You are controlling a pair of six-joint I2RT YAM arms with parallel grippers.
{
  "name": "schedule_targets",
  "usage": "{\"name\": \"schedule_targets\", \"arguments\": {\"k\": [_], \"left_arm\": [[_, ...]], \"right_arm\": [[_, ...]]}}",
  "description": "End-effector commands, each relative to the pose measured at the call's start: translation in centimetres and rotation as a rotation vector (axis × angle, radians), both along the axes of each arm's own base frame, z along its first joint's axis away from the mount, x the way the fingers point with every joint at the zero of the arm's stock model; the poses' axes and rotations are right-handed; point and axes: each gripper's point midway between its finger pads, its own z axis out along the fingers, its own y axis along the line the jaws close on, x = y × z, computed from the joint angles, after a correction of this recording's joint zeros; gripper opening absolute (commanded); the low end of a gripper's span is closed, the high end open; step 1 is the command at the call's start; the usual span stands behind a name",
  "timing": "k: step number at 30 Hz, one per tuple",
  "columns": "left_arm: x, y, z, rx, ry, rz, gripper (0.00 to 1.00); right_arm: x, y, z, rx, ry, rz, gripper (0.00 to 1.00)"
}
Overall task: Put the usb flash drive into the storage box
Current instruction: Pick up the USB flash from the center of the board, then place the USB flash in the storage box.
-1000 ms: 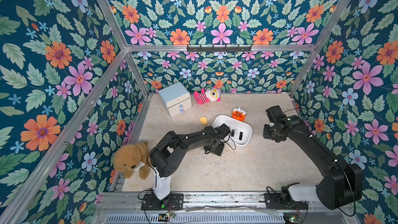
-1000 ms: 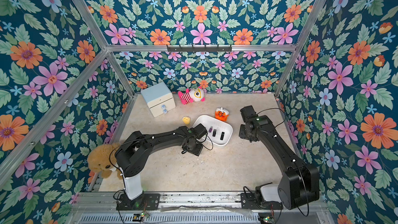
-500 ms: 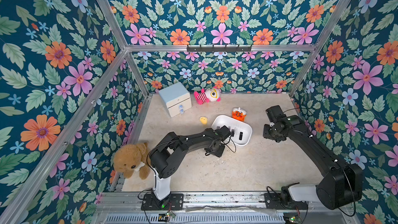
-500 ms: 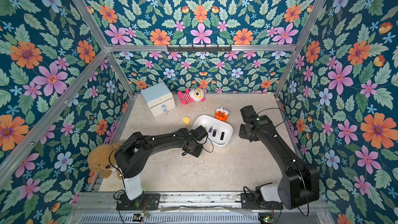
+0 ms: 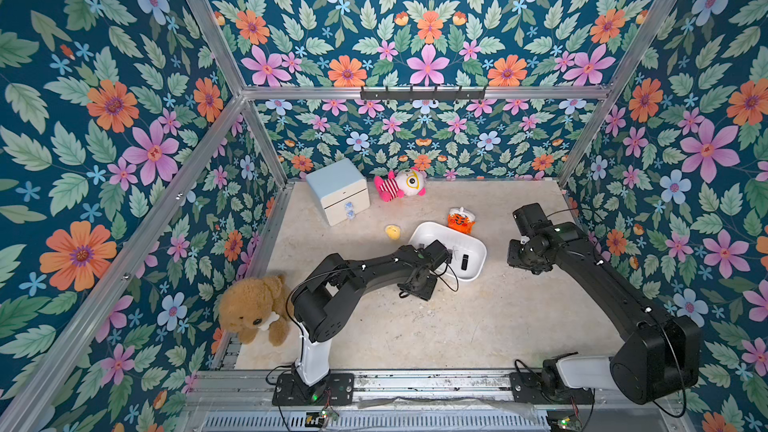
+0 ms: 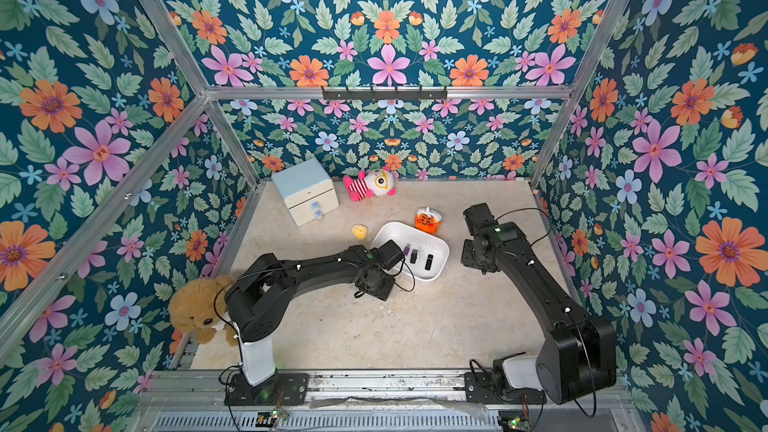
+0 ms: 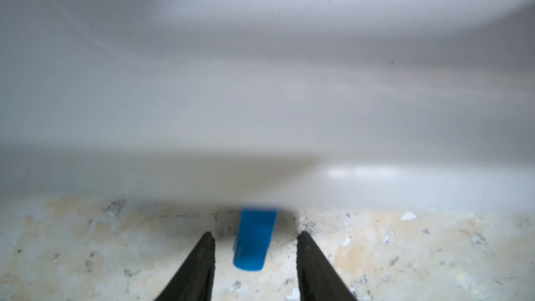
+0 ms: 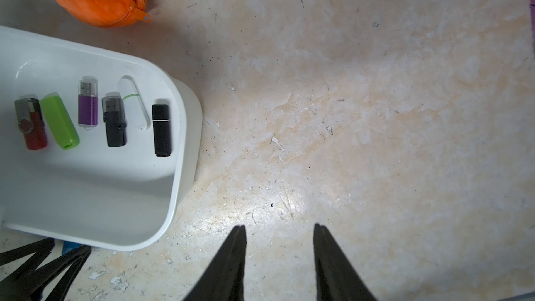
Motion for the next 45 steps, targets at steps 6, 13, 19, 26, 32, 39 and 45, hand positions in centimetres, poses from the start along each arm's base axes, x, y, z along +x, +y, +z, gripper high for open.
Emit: {"name": "schedule_targets", "arguments": {"k": [6, 13, 19, 26, 32, 39, 45], "left_arm": [[-0.8, 0.7, -0.9, 0.035, 0.033, -0.003, 0.41], [-1.4, 1.5, -1.5, 0.057, 0.053, 0.005, 0.24], [-1.7, 1.9, -1.5, 0.074, 0.066, 0.005, 0.06], [-2.2, 2.2, -0.7, 0.081, 0.085, 0.006, 0.00], [-2.1, 2.2, 1.2, 0.068, 0.078, 0.015, 0.00], [-2.0, 1.6, 2.5, 0.039, 0.069, 0.022, 0.00], [-2.1, 1.4, 3.7, 0.017, 0.073, 0.030, 0.00]], "right_arm": [[-0.1, -0.2, 0.2, -0.009, 0.000, 0.002, 0.42], [-0.1, -0.1, 0.2, -0.008, -0.002, 0.002, 0.42], [-0.1, -0.2, 0.2, -0.010, -0.002, 0.002, 0.42], [-0.1, -0.1, 0.3, -0.006, -0.006, 0.001, 0.42], [0.0, -0.1, 0.3, -0.005, -0.008, 0.000, 0.42], [0.0, 0.0, 0.1, -0.003, -0.006, 0.002, 0.42], [0.0, 0.0, 0.0, -0.004, -0.005, 0.001, 0.42]]}}
